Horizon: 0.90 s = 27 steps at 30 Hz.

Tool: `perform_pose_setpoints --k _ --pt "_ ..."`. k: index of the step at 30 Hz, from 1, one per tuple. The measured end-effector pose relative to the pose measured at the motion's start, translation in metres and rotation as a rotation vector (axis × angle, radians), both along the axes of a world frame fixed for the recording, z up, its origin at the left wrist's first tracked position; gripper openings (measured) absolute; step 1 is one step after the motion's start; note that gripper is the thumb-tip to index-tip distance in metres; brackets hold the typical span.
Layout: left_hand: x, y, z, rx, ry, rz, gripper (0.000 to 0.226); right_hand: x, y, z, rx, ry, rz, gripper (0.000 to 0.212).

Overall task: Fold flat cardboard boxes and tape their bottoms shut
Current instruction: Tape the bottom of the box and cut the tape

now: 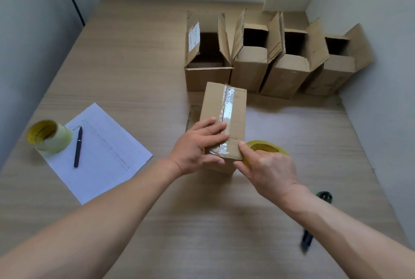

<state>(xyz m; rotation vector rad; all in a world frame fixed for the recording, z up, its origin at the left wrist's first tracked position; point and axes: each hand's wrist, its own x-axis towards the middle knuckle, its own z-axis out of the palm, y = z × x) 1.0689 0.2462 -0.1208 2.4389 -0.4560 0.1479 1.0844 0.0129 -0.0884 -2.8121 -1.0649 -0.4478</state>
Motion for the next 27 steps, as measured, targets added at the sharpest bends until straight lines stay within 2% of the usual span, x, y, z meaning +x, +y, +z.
perform_pose_setpoints --k 2,4,6,7,10,12,15,17,19,21,22,23,25,26,27 --pt "0.003 0.005 0.001 -0.024 0.051 -0.008 0.059 0.001 -0.001 -0.001 0.023 0.019 0.005 0.052" --pt "0.003 0.007 0.0 -0.074 0.101 0.043 0.044 0.001 -0.002 -0.003 0.033 0.021 0.001 0.052" --pt "-0.002 0.001 0.004 -0.185 0.157 0.194 0.033 0.002 -0.002 -0.006 0.053 0.023 -0.004 0.052" --pt "-0.005 -0.004 0.005 -0.179 0.151 0.273 0.033 0.002 -0.002 -0.008 0.066 0.01 -0.006 0.052" --pt "-0.01 -0.033 0.011 0.226 -0.02 0.41 0.046 -0.001 -0.003 -0.011 0.073 0.018 -0.018 0.051" --pt "-0.006 -0.054 0.018 0.392 0.046 0.376 0.06 -0.003 -0.003 -0.013 0.081 0.021 -0.023 0.05" --pt "-0.001 -0.064 0.015 0.499 0.191 0.361 0.067 0.0 -0.001 -0.011 0.094 0.086 -0.044 0.051" --pt "0.0 -0.063 0.011 0.527 0.203 0.354 0.066 0.005 -0.007 -0.006 0.101 0.231 -0.052 0.063" --pt "-0.001 -0.061 0.011 0.54 0.202 0.359 0.064 0.011 -0.021 -0.004 0.084 0.578 -0.03 0.079" --pt "-0.001 -0.06 0.011 0.557 0.206 0.35 0.062 0.021 -0.037 0.003 0.19 1.0 -0.019 0.087" --pt "0.0 -0.06 0.011 0.56 0.208 0.345 0.062 0.026 -0.044 0.003 0.189 1.07 0.008 0.087" --pt "-0.001 -0.06 0.01 0.569 0.21 0.341 0.062 0.033 -0.048 0.003 0.135 0.986 0.057 0.084" --pt "-0.002 -0.059 0.01 0.581 0.214 0.335 0.063 0.05 -0.047 -0.006 -0.02 0.463 0.165 0.071" --pt "-0.002 -0.06 0.01 0.588 0.221 0.329 0.064 0.054 -0.041 -0.007 -0.061 0.301 0.168 0.065" --pt "-0.001 -0.06 0.011 0.593 0.23 0.323 0.065 0.059 -0.034 -0.007 -0.071 0.259 0.144 0.062"
